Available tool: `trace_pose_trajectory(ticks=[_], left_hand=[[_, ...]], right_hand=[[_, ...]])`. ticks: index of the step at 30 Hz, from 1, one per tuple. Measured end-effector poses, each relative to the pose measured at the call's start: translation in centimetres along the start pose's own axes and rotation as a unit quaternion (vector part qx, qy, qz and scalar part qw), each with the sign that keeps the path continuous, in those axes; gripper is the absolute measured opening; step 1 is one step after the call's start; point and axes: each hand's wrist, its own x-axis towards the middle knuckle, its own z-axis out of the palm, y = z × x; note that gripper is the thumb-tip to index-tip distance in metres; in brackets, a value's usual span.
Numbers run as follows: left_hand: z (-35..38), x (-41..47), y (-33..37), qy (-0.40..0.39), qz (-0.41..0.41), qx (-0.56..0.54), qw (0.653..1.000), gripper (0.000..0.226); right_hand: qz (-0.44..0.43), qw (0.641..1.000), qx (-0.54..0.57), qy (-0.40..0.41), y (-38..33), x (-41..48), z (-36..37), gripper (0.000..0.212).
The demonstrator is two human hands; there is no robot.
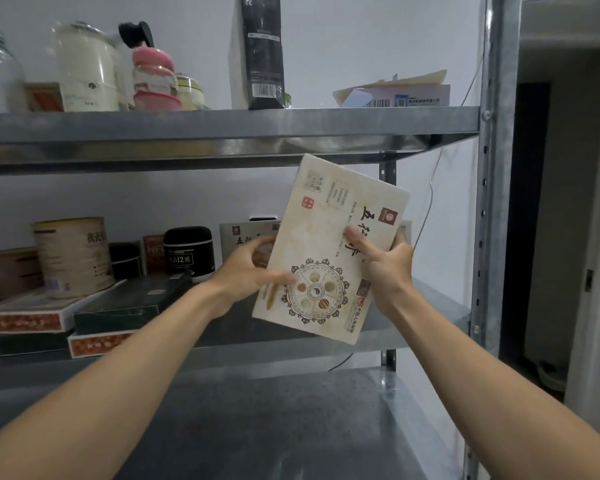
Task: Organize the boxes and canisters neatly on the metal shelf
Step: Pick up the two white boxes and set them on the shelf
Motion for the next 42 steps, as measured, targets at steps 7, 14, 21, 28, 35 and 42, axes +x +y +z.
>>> trace_pose_trajectory(ticks=[7,14,21,28,35,42], left_hand=[[0.0,0.3,0.8,0.034,0.03,-0.116,0.992,0.071],[0.7,-0.2,-2.0,0.082,0.045,-0.193,0.977,0.078],[1.0,0.0,-3.1,0.113,0.056,-0.204,0.971,0.08],[-2.0,0.6,-2.2,0.16,0.066,-0.209,0.962,0.082],[-4.9,1.3,-1.0,0.167,0.084,-0.136,0.973,0.097],[-5.7,1.5,-2.8,0.148,0.042,-0.096,0.983,0.087]], right_hand=[[-0.031,0.996,-0.066,-0.053,-0.4,0.2,0.9,0.061],[0.017,0.985,-0.12,-0.125,2.0,-0.7,0.0,0.083],[0.017,0.981,-0.149,-0.121,3.7,-0.7,-0.6,0.066],[0.007,0.971,-0.185,-0.151,3.0,0.9,-0.9,0.073],[-0.016,0.948,-0.254,-0.192,1.9,3.7,-0.2,0.071],[-0.038,0.904,-0.363,-0.224,0.7,6.0,0.8,0.098]])
